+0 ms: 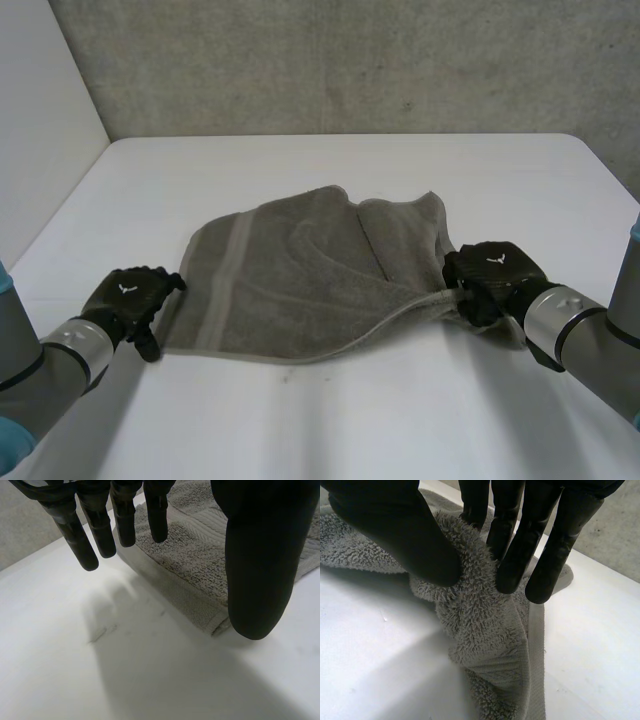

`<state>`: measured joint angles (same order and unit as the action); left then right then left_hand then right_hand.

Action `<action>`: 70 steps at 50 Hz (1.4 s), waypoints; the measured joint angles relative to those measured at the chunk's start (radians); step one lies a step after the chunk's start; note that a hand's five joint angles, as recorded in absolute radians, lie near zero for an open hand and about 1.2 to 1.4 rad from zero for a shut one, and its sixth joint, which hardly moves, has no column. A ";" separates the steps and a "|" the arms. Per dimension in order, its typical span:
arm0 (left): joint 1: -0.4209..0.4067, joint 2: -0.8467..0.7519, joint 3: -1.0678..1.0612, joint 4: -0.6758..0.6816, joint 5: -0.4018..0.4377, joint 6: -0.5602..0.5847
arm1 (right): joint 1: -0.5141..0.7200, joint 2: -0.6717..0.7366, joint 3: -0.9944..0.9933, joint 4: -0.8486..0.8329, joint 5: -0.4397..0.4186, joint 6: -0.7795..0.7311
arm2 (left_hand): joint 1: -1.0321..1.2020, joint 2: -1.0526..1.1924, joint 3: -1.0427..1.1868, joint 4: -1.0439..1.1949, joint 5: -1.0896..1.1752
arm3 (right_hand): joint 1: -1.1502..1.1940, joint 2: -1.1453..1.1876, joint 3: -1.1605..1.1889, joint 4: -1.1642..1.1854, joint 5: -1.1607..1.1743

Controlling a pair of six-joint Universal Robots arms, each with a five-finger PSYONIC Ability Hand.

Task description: Fold the laundry

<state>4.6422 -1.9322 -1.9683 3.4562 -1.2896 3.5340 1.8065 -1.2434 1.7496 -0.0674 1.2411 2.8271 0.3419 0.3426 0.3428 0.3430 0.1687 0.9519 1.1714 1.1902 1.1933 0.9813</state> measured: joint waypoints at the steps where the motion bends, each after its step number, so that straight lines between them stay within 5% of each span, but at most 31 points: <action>1: -0.001 -0.003 0.001 0.004 0.000 0.000 | 0.000 0.001 0.000 0.000 0.000 0.000 | 0.002 0.002 0.001 0.001 0.001 | 0.000 0.000 0.000 0.000 0.000; 53: -0.110 -0.147 0.128 0.092 -0.008 0.005 | 0.008 0.034 0.005 0.001 -0.005 -0.003 | 0.272 0.272 0.272 0.271 0.271 | 0.000 0.000 0.000 0.000 0.003; 70: -0.098 -0.022 0.086 -0.061 -0.010 0.003 | 0.010 0.039 0.005 0.001 -0.005 -0.004 | -0.012 -0.016 -0.015 -0.016 -0.018 | 0.000 0.000 0.000 0.000 0.004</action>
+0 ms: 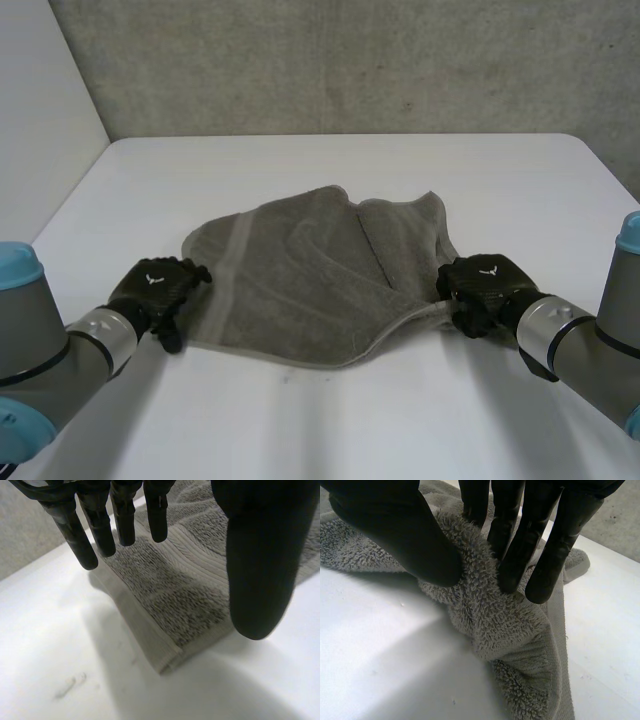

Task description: Fold the laundry

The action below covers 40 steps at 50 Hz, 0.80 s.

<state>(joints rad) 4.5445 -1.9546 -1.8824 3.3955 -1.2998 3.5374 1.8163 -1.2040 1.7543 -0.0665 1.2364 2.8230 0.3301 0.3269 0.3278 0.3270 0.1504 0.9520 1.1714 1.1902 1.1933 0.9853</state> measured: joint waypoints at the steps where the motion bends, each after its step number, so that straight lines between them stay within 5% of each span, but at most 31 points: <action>1: 0.001 0.001 -0.002 -0.005 0.000 0.000 | 0.000 0.000 0.000 0.000 0.000 0.000 | 0.002 0.003 0.002 0.002 0.005 | 0.000 0.000 0.000 0.000 0.000; 40: -0.009 -0.122 0.066 0.079 -0.005 0.003 | 0.000 0.015 0.005 0.000 0.000 -0.022 | 0.344 0.331 0.330 0.330 0.324 | 0.000 0.000 0.000 0.000 0.001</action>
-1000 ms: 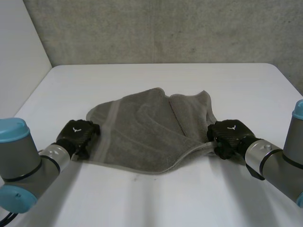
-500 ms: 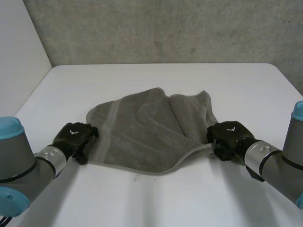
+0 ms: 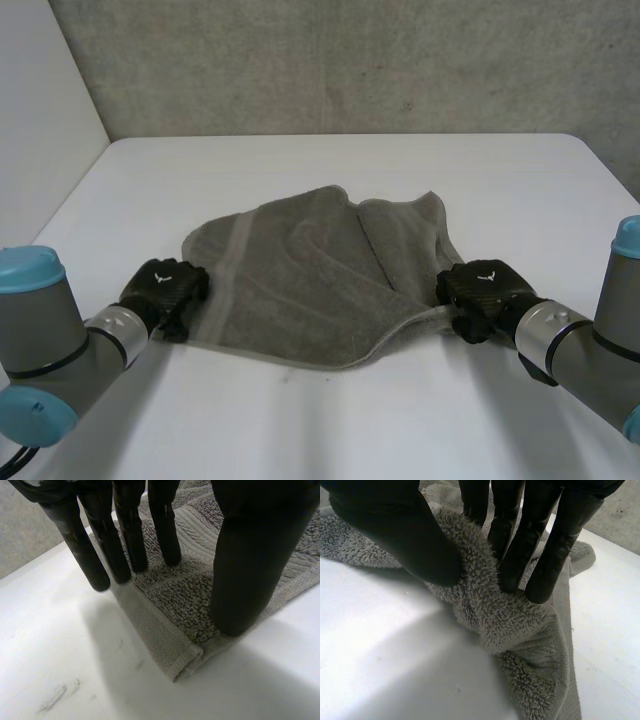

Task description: Fold the laundry

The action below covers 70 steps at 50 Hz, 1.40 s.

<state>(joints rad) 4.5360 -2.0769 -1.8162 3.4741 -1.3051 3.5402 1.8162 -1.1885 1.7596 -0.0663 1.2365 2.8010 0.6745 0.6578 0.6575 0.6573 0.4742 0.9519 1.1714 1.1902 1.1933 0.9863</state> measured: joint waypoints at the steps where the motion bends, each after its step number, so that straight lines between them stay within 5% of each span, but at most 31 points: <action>1: 0.000 0.001 -0.001 -0.001 0.000 0.000 | 0.000 0.000 0.000 0.000 0.000 0.000 | 0.000 0.000 0.000 0.000 0.000 | 0.000 0.000 0.000 0.000 0.000; 5: 0.000 0.008 -0.004 -0.003 0.000 -0.001 | 0.000 0.000 0.000 0.000 0.000 0.000 | 0.246 0.262 0.261 0.256 0.263 | 0.000 0.000 0.000 0.000 0.000; 17: -0.001 0.029 -0.015 0.002 -0.002 0.000 | 0.000 0.009 0.001 0.000 0.000 0.000 | 0.445 0.498 0.492 0.497 0.492 | 0.000 0.000 0.000 0.000 0.000; 35: -0.032 0.182 -0.064 -0.003 -0.040 -0.003 | -0.005 -0.014 -0.016 0.025 0.002 -0.007 | 0.475 0.557 0.550 0.558 0.542 | 0.000 0.000 0.000 0.000 0.000; 55: -0.044 0.685 0.096 -0.232 -0.045 -0.028 | -0.030 -0.437 -0.356 0.369 0.007 -0.216 | 0.475 0.557 0.553 0.560 0.542 | 0.000 0.000 0.000 0.000 0.000; 62: -0.052 0.580 0.129 -0.349 -0.042 -0.030 | -0.037 -0.310 -0.435 0.552 0.016 -0.369 | 0.475 0.557 0.553 0.560 0.542 | 0.000 0.000 0.000 0.000 0.000; 70: -0.111 0.222 0.278 -0.496 -0.069 0.033 | 0.013 -0.029 -0.540 0.653 0.097 -0.542 | 0.475 0.558 0.553 0.560 0.542 | 0.000 0.000 0.000 0.000 0.000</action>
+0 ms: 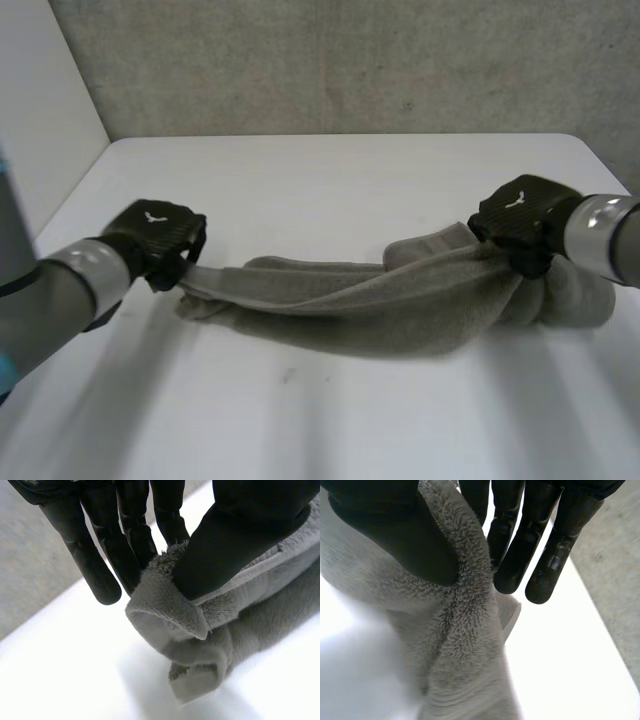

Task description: Fold the laundry

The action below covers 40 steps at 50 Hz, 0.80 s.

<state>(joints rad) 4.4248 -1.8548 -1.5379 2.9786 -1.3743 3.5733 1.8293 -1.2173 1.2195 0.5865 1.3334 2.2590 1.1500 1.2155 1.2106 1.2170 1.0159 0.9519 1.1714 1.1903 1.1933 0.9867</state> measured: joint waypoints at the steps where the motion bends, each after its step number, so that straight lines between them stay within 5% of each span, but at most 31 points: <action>1: -0.004 -0.022 0.021 -0.004 -0.006 0.007 | 0.004 0.017 -0.013 -0.001 0.009 -0.003 | 0.000 0.000 0.000 0.000 0.000 | 0.000 0.000 0.000 0.000 0.000; 9: -0.045 -0.243 0.442 0.010 -0.118 0.070 | 0.045 0.196 -0.301 -0.145 0.144 0.006 | 0.000 0.000 0.001 0.000 0.000 | 0.000 0.000 0.000 0.000 0.000; 12: -0.079 -0.314 0.748 0.100 -0.196 0.069 | 0.065 0.224 -0.459 -0.429 0.231 0.030 | 0.000 0.000 0.005 0.000 0.000 | 0.000 0.006 0.000 0.000 0.000; 17: -0.112 -0.291 0.890 0.260 -0.264 0.023 | 0.076 0.143 -0.418 -0.758 0.267 0.061 | 0.002 0.000 0.005 0.000 0.008 | 0.000 0.008 0.000 0.000 0.000; 22: -0.125 -0.229 0.810 0.364 -0.292 -0.025 | 0.078 0.022 -0.231 -0.957 0.233 0.083 | 0.019 0.000 0.005 0.000 0.014 | 0.000 0.008 0.000 0.000 0.003; 27: -0.124 -0.183 0.615 0.391 -0.290 -0.040 | 0.075 -0.028 -0.074 -0.922 0.191 0.089 | 0.020 0.000 0.005 0.000 0.014 | 0.000 0.008 0.000 0.000 0.005; 40: -0.076 -0.163 0.038 0.452 -0.213 -0.035 | 0.083 0.031 0.245 -0.488 0.147 0.132 | 0.024 0.000 0.005 0.000 0.014 | 0.000 0.008 0.000 0.000 0.005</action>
<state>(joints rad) 4.3486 -2.0176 -1.4997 3.4301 -1.5873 3.5379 1.9120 -1.1859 1.4646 0.0982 1.4808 2.3907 1.1743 1.2155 1.2156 1.2174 1.0298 0.9519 1.1795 1.1903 1.1934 0.9920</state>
